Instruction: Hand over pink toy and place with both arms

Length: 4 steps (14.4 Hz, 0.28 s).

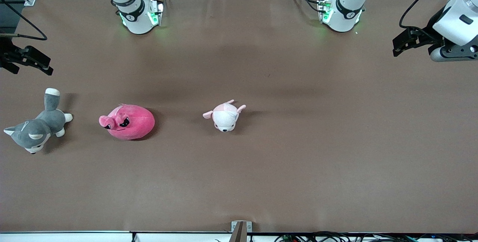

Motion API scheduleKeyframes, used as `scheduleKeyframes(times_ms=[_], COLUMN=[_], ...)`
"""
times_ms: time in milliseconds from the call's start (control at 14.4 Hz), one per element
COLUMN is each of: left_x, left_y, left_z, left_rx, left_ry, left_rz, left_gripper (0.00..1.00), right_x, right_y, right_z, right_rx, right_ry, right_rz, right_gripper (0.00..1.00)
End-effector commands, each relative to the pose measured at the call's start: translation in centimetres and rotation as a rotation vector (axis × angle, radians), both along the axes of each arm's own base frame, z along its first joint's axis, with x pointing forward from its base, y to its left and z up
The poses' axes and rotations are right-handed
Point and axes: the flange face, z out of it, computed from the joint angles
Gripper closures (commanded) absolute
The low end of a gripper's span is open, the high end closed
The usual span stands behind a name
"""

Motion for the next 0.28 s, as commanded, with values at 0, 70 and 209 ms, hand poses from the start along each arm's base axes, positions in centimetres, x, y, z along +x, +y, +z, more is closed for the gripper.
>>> scheduleKeyframes(times_ms=[0, 70, 209], left_x=[0.16, 0.16, 0.20], left_y=[0.16, 0.16, 0.16], left_z=[0.62, 0.62, 0.47], left_rx=[-0.017, -0.017, -0.016], left_ry=[-0.007, -0.007, -0.004], left_rz=[-0.017, -0.017, -0.005], left_gripper=[0.00, 0.00, 0.00], right_x=[-1.02, -1.02, -0.97], right_y=[0.01, 0.01, 0.08], right_z=[0.25, 0.25, 0.25], right_rx=[-0.016, -0.016, -0.016], right_ry=[-0.013, -0.013, -0.013], right_rz=[-0.006, -0.006, -0.005], right_gripper=[0.00, 0.00, 0.00])
